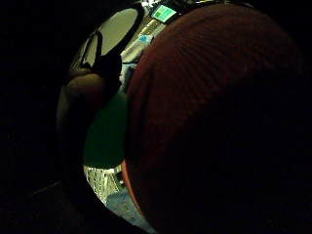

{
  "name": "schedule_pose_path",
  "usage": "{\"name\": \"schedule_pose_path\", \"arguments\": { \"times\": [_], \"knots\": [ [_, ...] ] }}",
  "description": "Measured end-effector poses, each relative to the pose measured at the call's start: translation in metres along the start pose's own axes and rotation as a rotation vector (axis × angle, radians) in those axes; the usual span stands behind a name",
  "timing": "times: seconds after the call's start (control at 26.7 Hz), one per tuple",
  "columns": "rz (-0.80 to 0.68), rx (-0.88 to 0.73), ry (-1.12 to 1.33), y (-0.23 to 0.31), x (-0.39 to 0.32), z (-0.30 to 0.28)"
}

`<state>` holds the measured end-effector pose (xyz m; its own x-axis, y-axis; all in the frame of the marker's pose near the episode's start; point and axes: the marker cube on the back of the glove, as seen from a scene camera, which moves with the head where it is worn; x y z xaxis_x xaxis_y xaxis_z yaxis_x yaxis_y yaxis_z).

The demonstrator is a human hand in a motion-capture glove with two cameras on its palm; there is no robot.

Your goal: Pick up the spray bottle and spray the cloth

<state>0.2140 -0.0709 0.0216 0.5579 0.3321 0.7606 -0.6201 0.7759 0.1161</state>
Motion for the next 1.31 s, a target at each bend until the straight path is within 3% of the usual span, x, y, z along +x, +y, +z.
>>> {"name": "schedule_pose_path", "arguments": {
  "times": [0.26,0.67,1.31],
  "knots": [
    [0.002,-0.061,0.073,-0.003,-0.022,0.005],
    [0.091,-0.298,0.419,-0.011,-0.067,0.013],
    [0.180,-0.408,0.826,-0.029,-0.105,0.021]
  ]
}}
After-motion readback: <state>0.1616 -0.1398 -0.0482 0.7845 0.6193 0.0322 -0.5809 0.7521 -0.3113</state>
